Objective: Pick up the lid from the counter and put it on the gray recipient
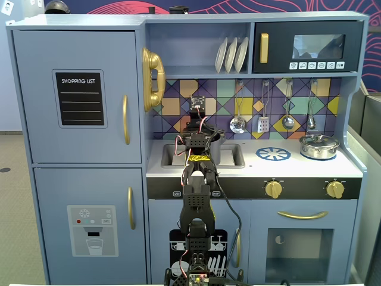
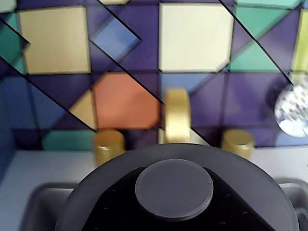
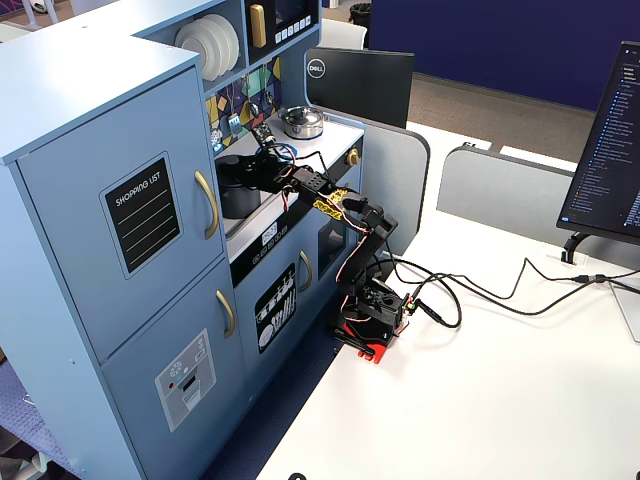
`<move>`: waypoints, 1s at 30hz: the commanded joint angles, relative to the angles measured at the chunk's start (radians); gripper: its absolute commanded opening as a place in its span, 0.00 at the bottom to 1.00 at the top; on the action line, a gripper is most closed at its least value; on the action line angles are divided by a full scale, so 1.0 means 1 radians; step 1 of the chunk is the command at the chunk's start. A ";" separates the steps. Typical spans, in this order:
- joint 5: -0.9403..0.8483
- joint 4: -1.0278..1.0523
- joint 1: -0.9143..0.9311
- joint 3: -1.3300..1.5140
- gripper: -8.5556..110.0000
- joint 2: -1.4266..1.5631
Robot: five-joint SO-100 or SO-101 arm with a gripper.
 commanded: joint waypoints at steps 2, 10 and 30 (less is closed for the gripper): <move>0.000 -0.046 0.017 -0.008 0.07 0.043; 0.009 -0.048 0.028 0.008 0.07 0.035; -0.021 -0.066 0.040 0.058 0.07 0.015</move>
